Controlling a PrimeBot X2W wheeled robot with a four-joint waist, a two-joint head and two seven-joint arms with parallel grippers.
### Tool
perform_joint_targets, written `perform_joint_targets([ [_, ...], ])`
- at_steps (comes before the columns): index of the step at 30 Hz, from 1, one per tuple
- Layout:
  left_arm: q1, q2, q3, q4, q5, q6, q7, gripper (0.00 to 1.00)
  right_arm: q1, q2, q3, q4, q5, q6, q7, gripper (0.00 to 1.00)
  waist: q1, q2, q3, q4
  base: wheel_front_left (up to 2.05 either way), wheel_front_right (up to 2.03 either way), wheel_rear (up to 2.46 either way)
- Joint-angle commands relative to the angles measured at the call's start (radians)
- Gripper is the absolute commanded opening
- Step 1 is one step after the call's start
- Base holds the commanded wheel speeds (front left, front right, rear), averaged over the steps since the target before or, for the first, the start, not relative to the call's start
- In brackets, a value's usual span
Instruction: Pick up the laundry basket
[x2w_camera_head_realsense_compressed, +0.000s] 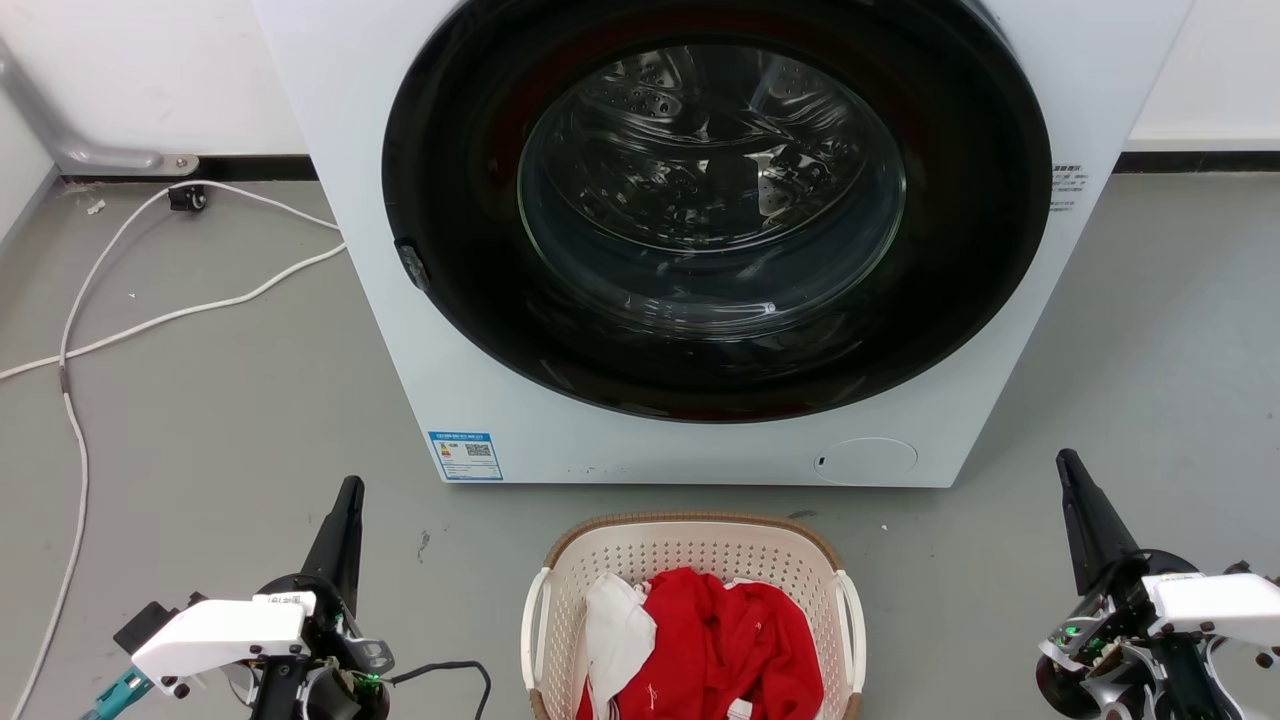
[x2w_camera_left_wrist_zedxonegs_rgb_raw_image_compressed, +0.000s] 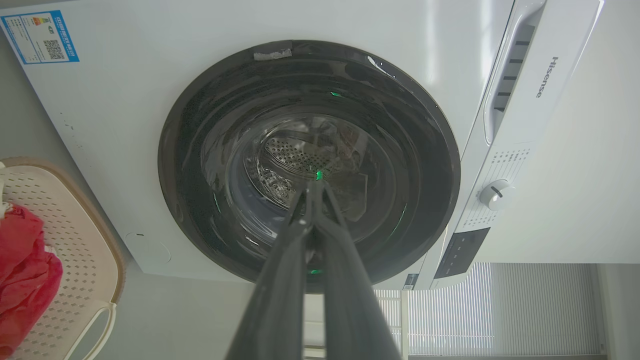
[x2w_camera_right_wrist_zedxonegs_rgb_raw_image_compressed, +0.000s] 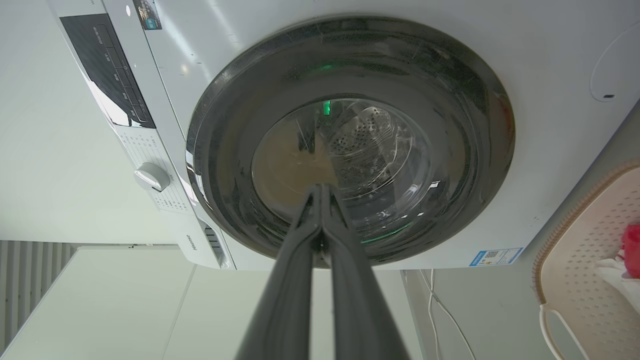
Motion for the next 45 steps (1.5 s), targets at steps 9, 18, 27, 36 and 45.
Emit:
perform_joint_targets([
  [9,-0.011,-0.002,0.004,0.001,0.005,-0.004,0.004,0.00,-0.011,0.004,-0.003,0.001,-0.003,0.000,0.005,0.00,0.0000,0.0000,0.000,0.000,0.00,0.00,0.00],
  [18,0.034,-0.007,-0.010,0.002,0.018,0.001,-0.029,1.00,0.035,0.004,0.014,0.001,-0.014,0.000,-0.029,1.00,0.0000,0.0000,0.000,0.000,0.00,0.00,0.00],
  [27,0.049,-0.007,0.001,-0.021,0.061,0.001,-0.068,1.00,0.047,0.004,0.013,-0.023,-0.055,0.000,-0.067,1.00,0.0000,0.0000,0.000,0.000,0.00,0.00,0.00],
  [36,0.054,-0.007,0.040,-0.031,0.168,0.003,-0.106,1.00,0.051,0.005,-0.005,-0.047,-0.184,0.000,-0.106,1.00,0.0000,0.0000,0.000,0.001,0.00,0.00,0.00],
  [45,0.055,-0.007,0.079,-0.090,0.320,0.020,-0.141,1.00,0.046,0.005,-0.029,-0.120,-0.423,0.000,-0.142,1.00,0.0000,0.0000,0.002,0.002,0.00,0.00,0.00],
])
